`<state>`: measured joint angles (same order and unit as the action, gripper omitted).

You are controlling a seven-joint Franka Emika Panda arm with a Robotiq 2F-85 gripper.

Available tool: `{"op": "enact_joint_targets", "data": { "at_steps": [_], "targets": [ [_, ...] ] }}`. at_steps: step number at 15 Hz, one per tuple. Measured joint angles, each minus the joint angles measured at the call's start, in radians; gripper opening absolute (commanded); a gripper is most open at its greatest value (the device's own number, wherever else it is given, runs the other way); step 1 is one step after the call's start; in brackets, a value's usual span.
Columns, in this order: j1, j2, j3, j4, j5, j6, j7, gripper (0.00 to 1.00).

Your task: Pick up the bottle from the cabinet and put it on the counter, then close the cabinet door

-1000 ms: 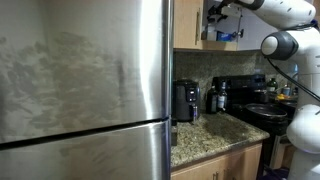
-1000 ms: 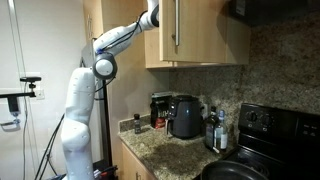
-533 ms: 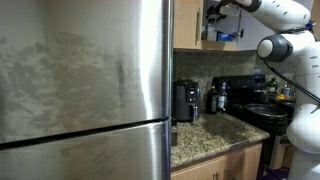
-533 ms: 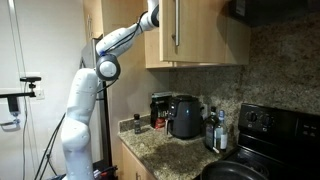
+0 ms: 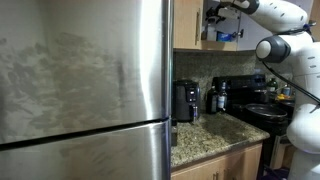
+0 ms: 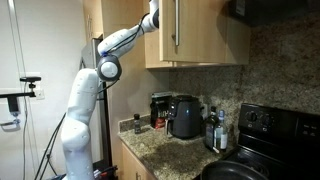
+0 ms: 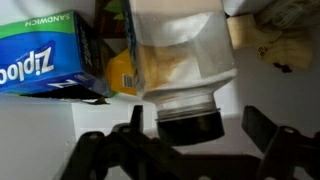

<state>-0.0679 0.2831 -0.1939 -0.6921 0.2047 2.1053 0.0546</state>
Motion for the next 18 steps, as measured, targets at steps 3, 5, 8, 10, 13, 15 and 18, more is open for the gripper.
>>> {"op": "enact_joint_targets", "data": {
  "at_steps": [3, 5, 8, 10, 13, 15, 18],
  "targets": [
    [0.001, 0.010, -0.001, 0.004, -0.024, 0.020, 0.019, 0.75],
    [0.001, 0.016, -0.001, 0.005, -0.034, 0.024, 0.021, 0.63],
    [0.001, 0.024, -0.001, 0.007, -0.048, 0.038, 0.021, 0.43],
    [0.004, 0.027, -0.002, 0.007, -0.055, 0.056, 0.021, 0.38],
    [0.009, 0.035, -0.002, 0.008, -0.071, 0.079, 0.020, 0.38],
    [0.011, 0.042, -0.002, 0.007, -0.079, 0.103, 0.020, 0.38],
    [0.010, 0.039, -0.002, 0.005, -0.080, 0.110, 0.017, 0.38]
  ]
}}
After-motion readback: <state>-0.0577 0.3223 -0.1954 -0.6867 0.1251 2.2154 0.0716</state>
